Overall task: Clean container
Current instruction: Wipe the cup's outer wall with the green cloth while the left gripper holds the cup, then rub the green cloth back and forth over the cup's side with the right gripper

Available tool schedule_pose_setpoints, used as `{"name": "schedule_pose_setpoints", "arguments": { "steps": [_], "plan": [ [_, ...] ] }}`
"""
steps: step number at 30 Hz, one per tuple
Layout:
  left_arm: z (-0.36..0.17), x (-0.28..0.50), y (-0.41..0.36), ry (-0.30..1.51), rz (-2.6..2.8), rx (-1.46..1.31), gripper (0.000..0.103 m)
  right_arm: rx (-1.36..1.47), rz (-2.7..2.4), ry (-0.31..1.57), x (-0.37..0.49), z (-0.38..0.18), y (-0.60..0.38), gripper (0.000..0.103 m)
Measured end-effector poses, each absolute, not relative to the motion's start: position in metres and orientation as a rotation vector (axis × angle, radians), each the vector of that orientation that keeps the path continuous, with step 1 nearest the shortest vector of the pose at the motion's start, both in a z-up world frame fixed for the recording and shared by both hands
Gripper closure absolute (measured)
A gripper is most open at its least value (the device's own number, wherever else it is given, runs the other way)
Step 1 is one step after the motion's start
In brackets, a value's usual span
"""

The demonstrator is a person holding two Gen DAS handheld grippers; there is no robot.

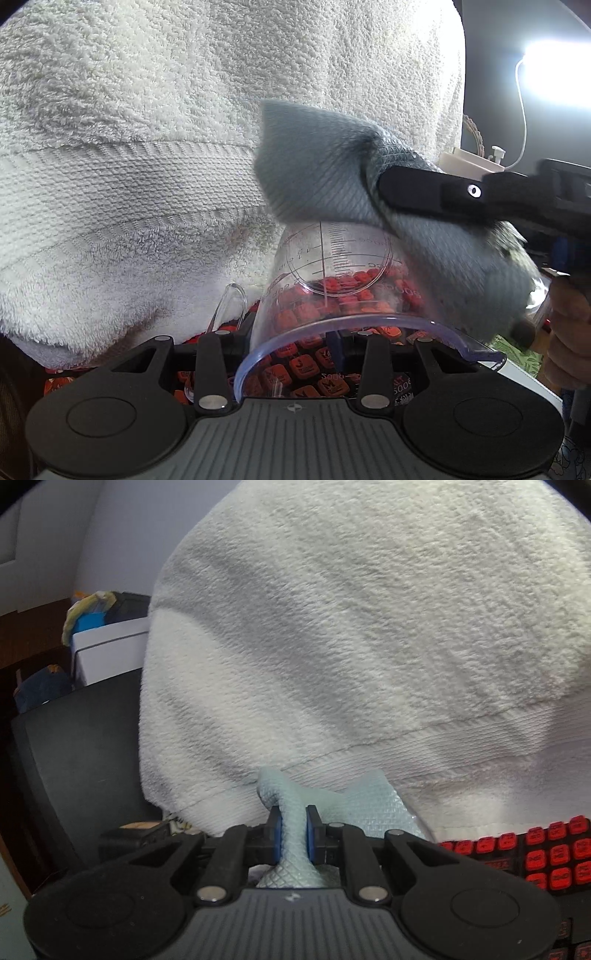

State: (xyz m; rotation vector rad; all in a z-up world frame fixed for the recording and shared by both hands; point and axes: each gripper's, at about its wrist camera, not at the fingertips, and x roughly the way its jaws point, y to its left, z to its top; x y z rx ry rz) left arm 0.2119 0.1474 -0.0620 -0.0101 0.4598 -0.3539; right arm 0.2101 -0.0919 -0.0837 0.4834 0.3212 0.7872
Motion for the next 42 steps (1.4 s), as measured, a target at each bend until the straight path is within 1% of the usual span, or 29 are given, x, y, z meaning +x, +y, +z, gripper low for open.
{"name": "schedule_pose_setpoints", "arguments": {
  "steps": [8, 21, 33, 36, 42],
  "plan": [
    [-0.062, 0.211, 0.146, 0.459, -0.352, -0.010, 0.065, 0.582, 0.749, 0.341, 0.221, -0.089, -0.102, 0.091],
    [-0.063, 0.209, 0.142, 0.459, -0.349, -0.006, 0.065, 0.416, 0.990, 0.349, 0.198, -0.082, -0.067, 0.091],
    [-0.065, 0.212, 0.137, 0.459, -0.349, -0.007, 0.065, 0.549, 0.733, 0.320, 0.217, -0.087, -0.104, 0.091],
    [-0.065, 0.212, 0.136, 0.459, -0.348, -0.007, 0.065, 0.577, 0.736, 0.332, 0.222, -0.089, -0.106, 0.091],
    [-0.064, 0.212, 0.135, 0.459, -0.348, -0.008, 0.065, 0.515, 0.843, 0.337, 0.214, -0.087, -0.089, 0.091]
  ]
}}
